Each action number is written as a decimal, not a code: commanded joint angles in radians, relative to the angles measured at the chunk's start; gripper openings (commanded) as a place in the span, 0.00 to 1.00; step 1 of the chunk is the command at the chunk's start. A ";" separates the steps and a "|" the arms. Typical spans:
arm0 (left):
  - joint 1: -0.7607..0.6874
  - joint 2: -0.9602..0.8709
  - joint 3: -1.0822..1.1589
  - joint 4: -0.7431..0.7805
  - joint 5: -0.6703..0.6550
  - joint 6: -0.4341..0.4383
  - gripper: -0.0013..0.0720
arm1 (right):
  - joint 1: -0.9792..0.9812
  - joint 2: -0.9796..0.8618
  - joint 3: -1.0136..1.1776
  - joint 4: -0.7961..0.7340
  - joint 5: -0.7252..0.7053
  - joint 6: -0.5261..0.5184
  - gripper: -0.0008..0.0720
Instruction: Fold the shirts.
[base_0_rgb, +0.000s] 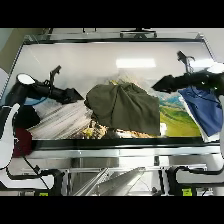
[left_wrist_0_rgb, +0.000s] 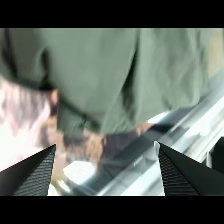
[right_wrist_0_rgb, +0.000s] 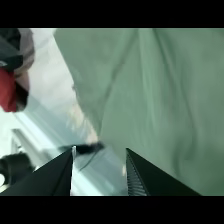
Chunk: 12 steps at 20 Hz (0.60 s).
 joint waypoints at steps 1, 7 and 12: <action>-0.011 -0.008 -0.150 -0.010 0.040 0.049 0.99 | -0.137 0.132 -0.204 -0.174 0.012 0.045 0.51; -0.178 -0.008 -0.272 -0.008 0.249 0.072 0.96 | -0.230 0.294 -0.567 -0.292 -0.194 0.084 0.72; -0.244 -0.009 -0.272 -0.004 0.394 0.091 0.96 | -0.230 0.296 -0.727 -0.238 -0.285 0.043 0.72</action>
